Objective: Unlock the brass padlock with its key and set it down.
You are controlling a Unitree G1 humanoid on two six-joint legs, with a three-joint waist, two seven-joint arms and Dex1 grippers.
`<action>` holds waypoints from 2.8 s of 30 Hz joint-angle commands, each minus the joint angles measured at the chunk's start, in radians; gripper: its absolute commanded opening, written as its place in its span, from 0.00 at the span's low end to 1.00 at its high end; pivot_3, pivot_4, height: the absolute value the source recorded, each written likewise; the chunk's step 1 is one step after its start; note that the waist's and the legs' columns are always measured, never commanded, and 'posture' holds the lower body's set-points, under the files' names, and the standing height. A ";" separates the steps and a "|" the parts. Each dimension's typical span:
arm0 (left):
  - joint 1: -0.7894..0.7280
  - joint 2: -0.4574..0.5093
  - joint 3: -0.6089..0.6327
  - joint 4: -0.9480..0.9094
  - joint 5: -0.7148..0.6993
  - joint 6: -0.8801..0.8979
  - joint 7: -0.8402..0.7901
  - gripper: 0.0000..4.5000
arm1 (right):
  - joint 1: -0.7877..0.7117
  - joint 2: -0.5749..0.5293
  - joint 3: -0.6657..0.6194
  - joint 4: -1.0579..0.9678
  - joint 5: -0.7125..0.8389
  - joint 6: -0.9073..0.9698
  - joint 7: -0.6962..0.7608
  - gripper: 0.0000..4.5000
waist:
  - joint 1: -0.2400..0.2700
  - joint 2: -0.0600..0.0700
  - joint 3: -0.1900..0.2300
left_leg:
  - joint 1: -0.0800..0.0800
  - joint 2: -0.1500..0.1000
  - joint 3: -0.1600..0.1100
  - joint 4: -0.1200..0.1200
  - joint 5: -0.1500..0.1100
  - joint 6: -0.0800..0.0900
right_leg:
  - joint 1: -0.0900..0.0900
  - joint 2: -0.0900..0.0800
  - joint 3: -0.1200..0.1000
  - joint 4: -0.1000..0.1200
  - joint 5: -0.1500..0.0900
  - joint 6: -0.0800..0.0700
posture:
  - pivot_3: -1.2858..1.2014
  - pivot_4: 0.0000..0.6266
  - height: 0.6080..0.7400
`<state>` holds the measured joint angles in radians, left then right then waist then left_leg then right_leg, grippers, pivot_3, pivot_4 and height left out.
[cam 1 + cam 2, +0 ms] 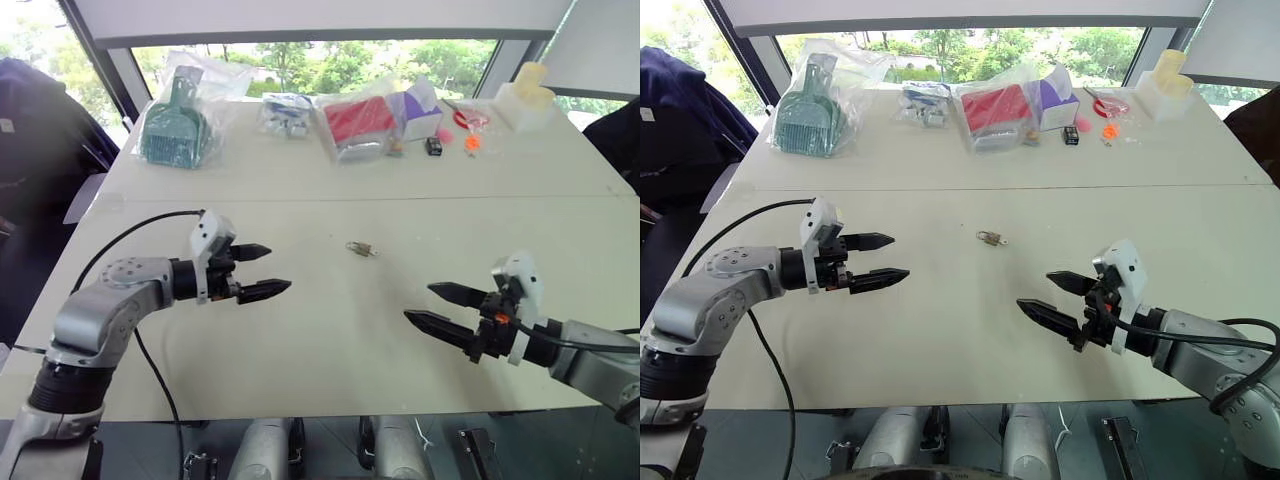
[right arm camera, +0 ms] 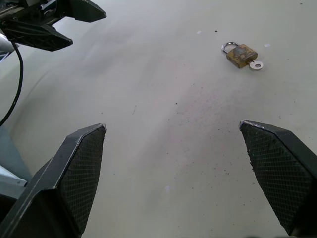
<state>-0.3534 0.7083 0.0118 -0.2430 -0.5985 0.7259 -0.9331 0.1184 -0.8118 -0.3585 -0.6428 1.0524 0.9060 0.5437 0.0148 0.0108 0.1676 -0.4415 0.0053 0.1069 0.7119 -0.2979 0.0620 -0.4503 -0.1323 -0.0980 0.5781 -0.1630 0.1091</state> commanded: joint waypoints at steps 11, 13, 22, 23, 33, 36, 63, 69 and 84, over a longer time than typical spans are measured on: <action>-0.030 0.000 -0.007 0.041 0.065 -0.083 -0.016 1.00 | -0.038 0.034 0.048 -0.008 -0.039 -0.037 -0.006 0.99 | 0.000 0.000 0.000 | 0.000 0.000 0.000 0.000 0.000 0.000 | 0.000 0.000 0.000 0.000 0.000 0.000 | 0.52 0.24 0.96; -0.032 0.002 -0.008 0.044 0.070 -0.085 -0.022 1.00 | -0.040 0.039 0.051 -0.008 -0.041 -0.037 -0.009 0.99 | 0.000 0.000 0.000 | 0.000 0.000 0.000 0.000 0.000 0.000 | 0.000 0.000 0.000 0.000 0.000 0.000 | 0.52 0.24 0.96; -0.071 0.016 -0.018 0.102 0.104 -0.122 -0.070 1.00 | -0.059 0.068 0.069 -0.022 -0.041 -0.033 -0.042 0.99 | 0.000 0.000 0.000 | 0.000 0.000 0.000 0.000 0.000 0.000 | 0.000 0.000 0.000 0.000 0.000 0.000 | 0.52 0.24 0.96; -0.079 0.016 -0.022 0.112 0.111 -0.130 -0.078 1.00 | -0.058 0.070 0.070 -0.023 -0.039 -0.034 -0.045 0.99 | 0.000 0.000 0.000 | 0.000 0.000 0.000 0.000 0.000 0.000 | 0.000 0.000 0.000 0.000 0.000 0.000 | 0.52 0.24 0.96; -0.438 -0.113 -0.206 0.658 0.316 -0.512 -0.348 1.00 | -0.096 0.154 0.115 -0.037 -0.073 -0.034 -0.173 0.99 | 0.012 0.000 0.000 | 0.000 0.000 0.000 0.001 0.000 0.001 | 0.000 0.000 0.000 0.000 0.000 0.000 | 0.52 0.24 0.96; -0.627 -0.226 -0.247 0.988 0.397 -0.693 -0.421 1.00 | -0.056 0.187 0.122 -0.085 -0.080 -0.038 -0.224 0.99 | 0.029 -0.002 0.000 | -0.002 -0.001 0.001 0.002 0.000 0.002 | -0.001 0.000 0.000 0.000 0.000 0.000 | 0.52 0.24 0.96; -0.869 -0.699 -0.269 1.618 0.825 -0.856 -0.178 1.00 | 0.636 0.032 0.408 -0.404 -0.145 -0.740 -0.803 0.99 | 0.023 -0.011 -0.001 | 0.004 0.000 0.000 0.005 -0.004 0.008 | 0.007 -0.002 -0.001 -0.003 0.000 0.001 | 0.52 0.24 0.96; -0.868 -0.681 -0.243 1.608 0.817 -0.866 -0.233 1.00 | 0.529 0.010 0.398 -0.404 -0.100 -0.686 -0.862 0.99 | 0.025 -0.011 -0.001 | 0.003 0.000 0.000 0.004 -0.004 0.008 | 0.006 -0.001 -0.001 -0.003 0.000 0.001 | 0.52 0.24 0.96; -0.856 -0.697 -0.238 1.617 0.872 -0.842 -0.061 0.69 | 0.432 0.077 0.352 -0.404 -0.064 -0.542 -0.873 1.00 | 0.025 -0.012 -0.001 | 0.003 0.000 0.000 0.006 -0.004 0.009 | 0.007 -0.001 -0.001 -0.002 0.000 0.001 | 0.52 0.24 0.96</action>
<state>-1.2200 -0.0022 -0.2139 1.3613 0.2314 -0.1375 -1.0202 0.5509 -0.7494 0.0223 -1.0169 0.9855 0.3603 -0.3346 0.0403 -0.0011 0.1668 -0.4386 0.0056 0.1070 0.7175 -0.3014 0.0708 -0.4432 -0.1336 -0.0989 0.5759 -0.1630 0.1103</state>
